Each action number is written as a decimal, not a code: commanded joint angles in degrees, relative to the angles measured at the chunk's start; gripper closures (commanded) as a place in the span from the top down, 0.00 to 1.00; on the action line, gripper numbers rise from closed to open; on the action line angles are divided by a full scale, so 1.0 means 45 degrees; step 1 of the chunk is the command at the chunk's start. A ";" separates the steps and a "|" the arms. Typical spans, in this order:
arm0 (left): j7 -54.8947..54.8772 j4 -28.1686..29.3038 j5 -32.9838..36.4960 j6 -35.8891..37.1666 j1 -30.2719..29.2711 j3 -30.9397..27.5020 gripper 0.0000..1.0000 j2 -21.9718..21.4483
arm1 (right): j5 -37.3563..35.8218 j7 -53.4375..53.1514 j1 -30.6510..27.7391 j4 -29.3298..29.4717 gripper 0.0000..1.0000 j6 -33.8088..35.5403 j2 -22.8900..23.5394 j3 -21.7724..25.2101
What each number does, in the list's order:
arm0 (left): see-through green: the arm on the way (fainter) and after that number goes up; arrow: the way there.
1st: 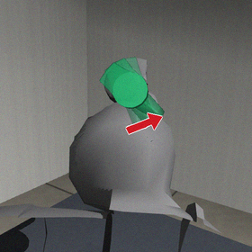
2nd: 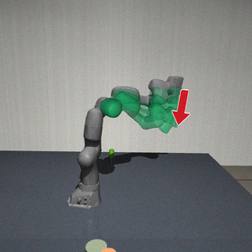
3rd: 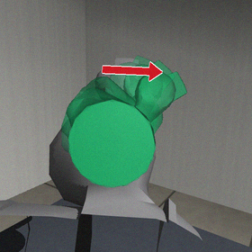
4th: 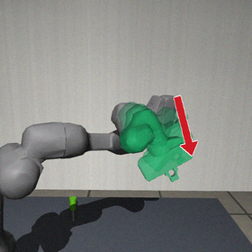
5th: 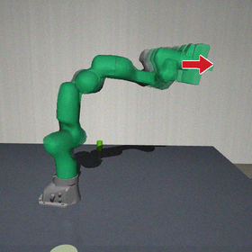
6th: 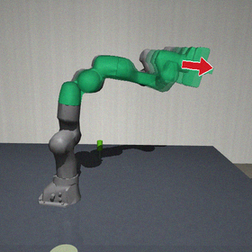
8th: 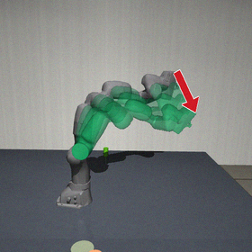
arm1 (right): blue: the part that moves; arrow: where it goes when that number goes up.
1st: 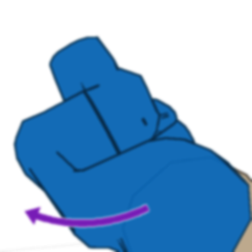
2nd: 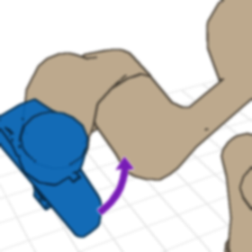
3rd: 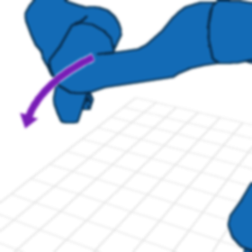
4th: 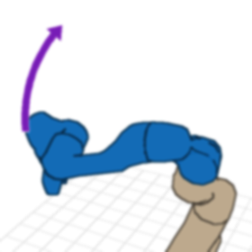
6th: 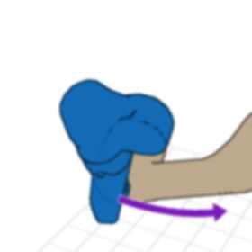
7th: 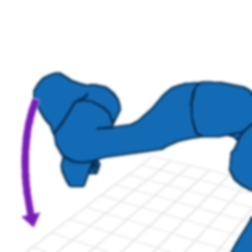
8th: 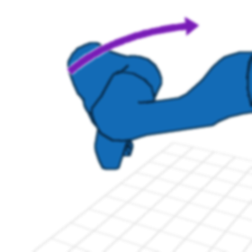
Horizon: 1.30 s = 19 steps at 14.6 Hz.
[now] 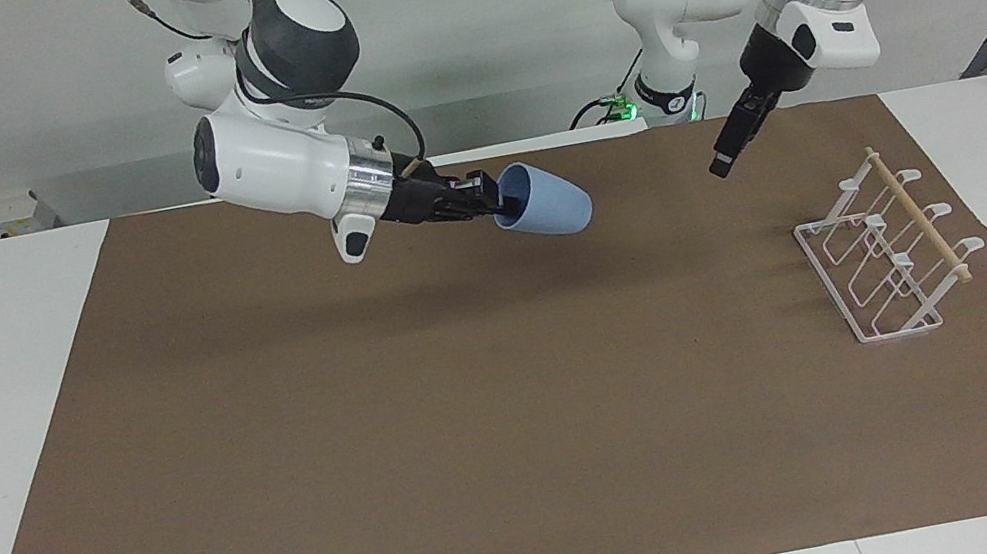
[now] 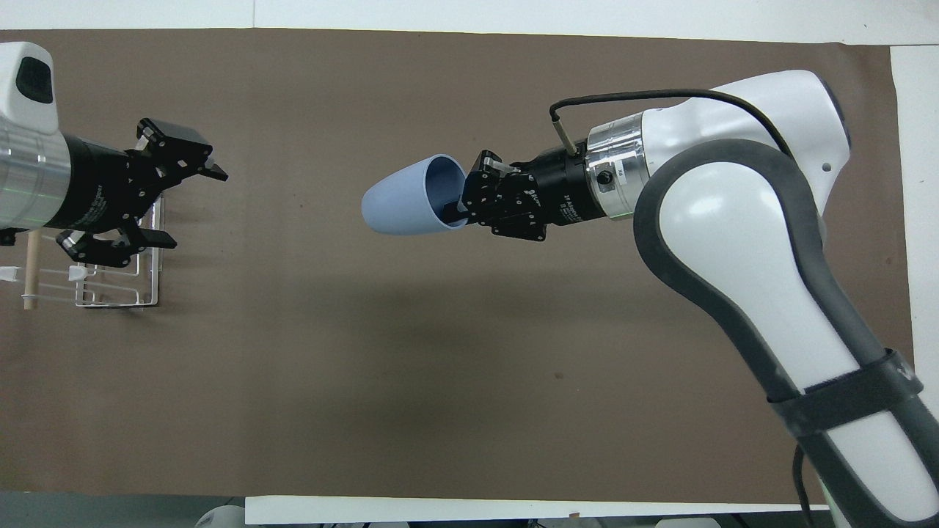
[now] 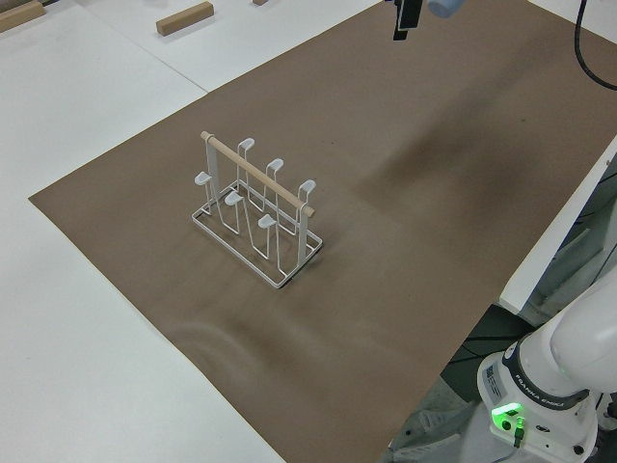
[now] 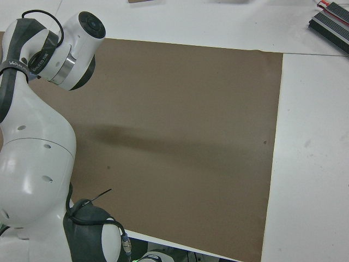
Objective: Hang cup on cup holder
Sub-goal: 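Lift the blue cup with the right gripper while the left gripper approaches, then grasp the cup base with the left gripper from the right gripper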
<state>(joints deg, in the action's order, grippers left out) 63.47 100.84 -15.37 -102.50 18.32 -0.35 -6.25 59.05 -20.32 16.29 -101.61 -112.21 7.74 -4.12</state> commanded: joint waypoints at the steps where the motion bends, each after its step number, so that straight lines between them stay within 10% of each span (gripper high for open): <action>1: 0.2898 0.0909 -0.1289 -0.1785 0.0459 -0.0137 1.00 -0.0212 | 0.0238 -0.0056 -0.0085 -0.0232 0.00 -0.0084 -0.0159 -0.0041; 7: 0.7569 0.1400 -0.3187 -0.4757 0.1980 -0.0137 1.00 0.0470 | 0.0257 -0.0056 -0.0085 -0.0311 0.00 -0.0123 -0.0178 -0.0041; 19: 0.9119 0.1713 -0.4085 -0.6421 0.3506 -0.0137 1.00 0.1370 | 0.0238 -0.0056 -0.0085 -0.0428 0.00 -0.0123 -0.0237 -0.0041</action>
<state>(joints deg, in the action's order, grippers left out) 103.65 107.73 -32.82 -129.03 32.31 -0.27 -0.47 59.06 -20.32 16.11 -102.56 -112.70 7.75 -3.79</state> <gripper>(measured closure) 0.000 0.947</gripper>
